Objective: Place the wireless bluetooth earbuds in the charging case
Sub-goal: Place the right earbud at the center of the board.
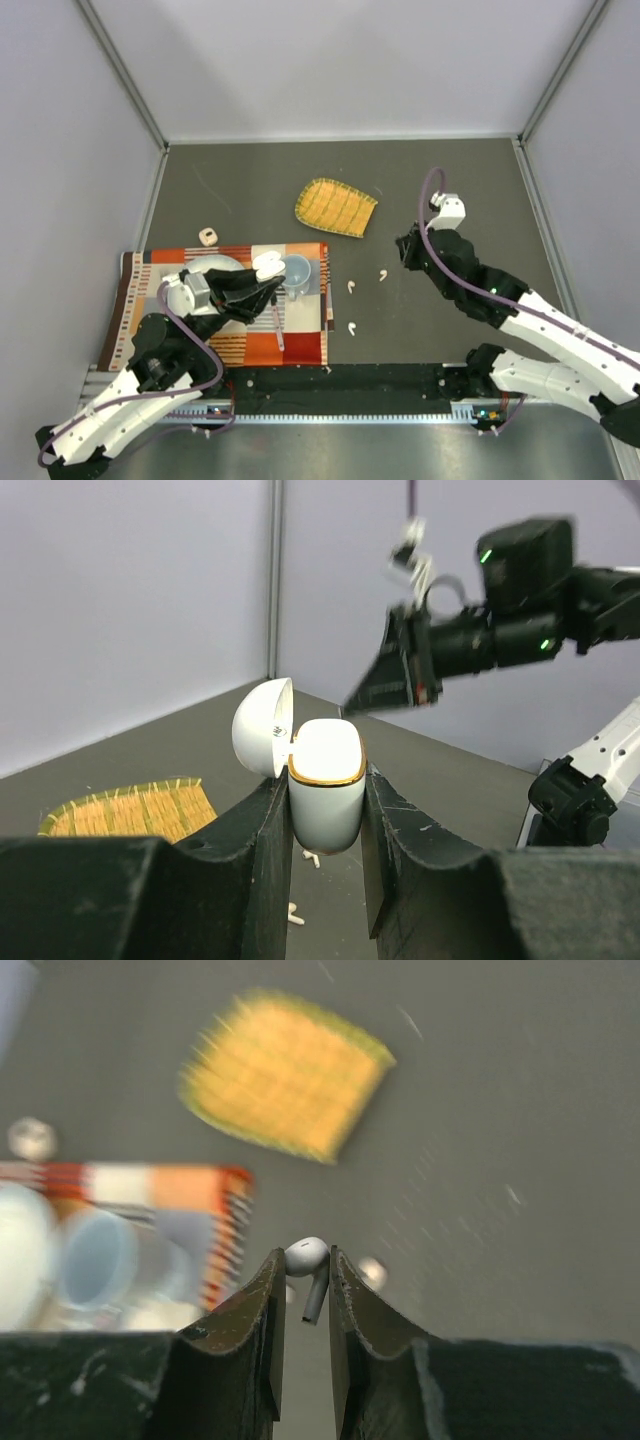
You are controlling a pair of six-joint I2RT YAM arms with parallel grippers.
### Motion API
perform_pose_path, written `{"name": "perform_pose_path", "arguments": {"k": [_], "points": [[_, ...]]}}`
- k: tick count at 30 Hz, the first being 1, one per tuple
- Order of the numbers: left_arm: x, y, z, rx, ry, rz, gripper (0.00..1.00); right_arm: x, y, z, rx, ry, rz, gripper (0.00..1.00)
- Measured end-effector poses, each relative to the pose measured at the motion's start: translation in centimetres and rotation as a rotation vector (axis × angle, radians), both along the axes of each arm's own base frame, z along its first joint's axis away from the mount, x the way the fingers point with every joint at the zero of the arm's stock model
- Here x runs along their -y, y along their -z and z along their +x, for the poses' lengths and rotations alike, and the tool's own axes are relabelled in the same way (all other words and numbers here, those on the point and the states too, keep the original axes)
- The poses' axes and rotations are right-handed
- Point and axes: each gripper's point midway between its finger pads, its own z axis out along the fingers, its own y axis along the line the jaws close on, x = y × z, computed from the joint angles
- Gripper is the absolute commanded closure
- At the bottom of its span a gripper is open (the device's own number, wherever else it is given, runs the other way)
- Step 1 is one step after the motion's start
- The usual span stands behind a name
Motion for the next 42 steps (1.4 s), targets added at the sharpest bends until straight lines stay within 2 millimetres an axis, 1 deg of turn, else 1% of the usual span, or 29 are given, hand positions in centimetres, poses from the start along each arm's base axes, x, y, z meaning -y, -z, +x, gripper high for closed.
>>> {"name": "perform_pose_path", "arguments": {"k": [1,3,4,6,7,9,17,20,23,26,30,35,37,42], "points": [[0.0,0.0,0.0,-0.001,0.000,0.001,1.00,1.3,2.4,0.1,-0.054,0.028,-0.026,1.00],[0.0,0.1,0.0,-0.003,0.000,0.004,1.00,3.6,8.2,-0.2,-0.198,0.075,-0.075,1.00],[0.0,0.2,0.0,-0.004,0.000,0.005,1.00,4.4,11.1,-0.7,-0.275,0.094,-0.105,1.00],[0.0,0.2,0.0,-0.004,0.000,0.005,1.00,6.0,15.9,-1.9,-0.412,0.127,-0.174,1.00],[0.0,0.2,0.0,-0.005,0.000,0.006,1.00,6.5,17.5,-2.5,-0.461,0.138,-0.199,1.00],[0.0,0.2,0.0,-0.004,0.001,0.006,1.00,6.9,19.1,-3.0,-0.518,0.149,-0.225,1.00],[0.1,0.2,0.0,-0.011,0.005,0.002,1.00,7.3,22.7,-1.6,-0.611,0.218,-0.251,1.00],[0.1,0.4,0.0,-0.016,0.006,0.004,1.00,7.3,23.6,-1.3,-0.629,0.227,-0.267,1.00],[-0.1,0.6,-0.1,-0.019,0.003,0.004,1.00,7.2,23.7,-0.8,-0.628,0.234,-0.274,1.00],[-0.2,0.6,-0.1,-0.021,0.003,0.002,1.00,6.9,23.5,-0.2,-0.610,0.231,-0.264,0.95],[-0.2,0.9,0.0,-0.025,-0.001,0.005,1.00,6.7,23.5,0.0,-0.600,0.231,-0.257,0.94],[0.0,1.2,0.1,-0.031,-0.001,0.011,1.00,7.3,24.5,-0.6,-0.614,0.234,-0.270,0.91],[0.0,1.2,0.0,-0.033,0.001,0.010,1.00,7.3,24.5,-0.6,-0.609,0.236,-0.265,0.90],[0.0,1.2,0.0,-0.037,0.003,0.007,1.00,7.2,24.5,-0.5,-0.606,0.237,-0.263,0.81]]}}
